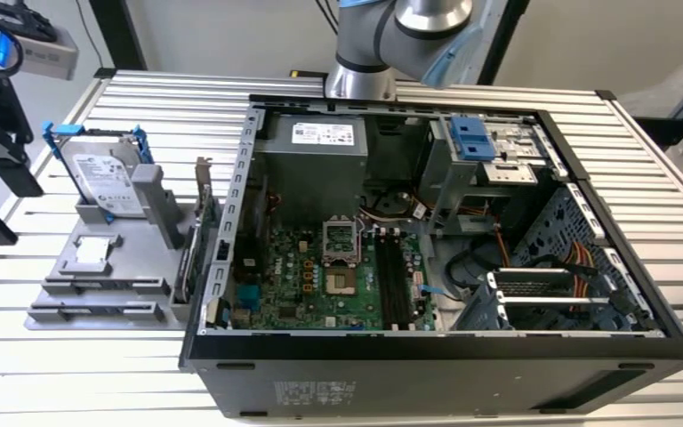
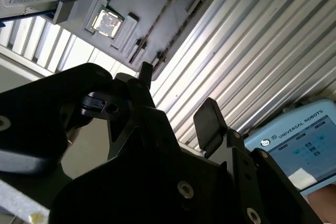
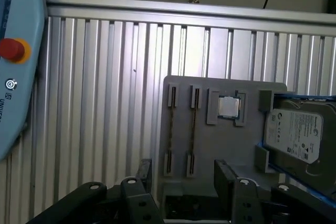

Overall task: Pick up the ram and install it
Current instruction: 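Pick up the ram and move it above insertion slot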

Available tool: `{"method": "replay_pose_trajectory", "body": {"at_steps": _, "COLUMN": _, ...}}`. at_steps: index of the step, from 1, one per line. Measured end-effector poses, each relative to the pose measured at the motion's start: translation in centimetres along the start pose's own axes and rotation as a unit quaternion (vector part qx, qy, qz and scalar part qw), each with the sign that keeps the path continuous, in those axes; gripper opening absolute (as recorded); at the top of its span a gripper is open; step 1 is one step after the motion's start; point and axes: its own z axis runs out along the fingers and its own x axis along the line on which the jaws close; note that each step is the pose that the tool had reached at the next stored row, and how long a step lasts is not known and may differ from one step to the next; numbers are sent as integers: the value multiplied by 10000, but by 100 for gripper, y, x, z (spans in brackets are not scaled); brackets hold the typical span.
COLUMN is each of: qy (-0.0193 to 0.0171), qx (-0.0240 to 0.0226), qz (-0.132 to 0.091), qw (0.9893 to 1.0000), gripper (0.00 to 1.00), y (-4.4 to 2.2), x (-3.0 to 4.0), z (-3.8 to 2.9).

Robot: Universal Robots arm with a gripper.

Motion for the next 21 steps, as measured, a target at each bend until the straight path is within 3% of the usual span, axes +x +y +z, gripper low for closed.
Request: {"method": "replay_pose_trajectory", "body": {"at_steps": 21, "qy": 0, "qx": 0, "qz": 0, "qw": 10000, "gripper": 100, "y": -22, "x": -44, "z": 63}}
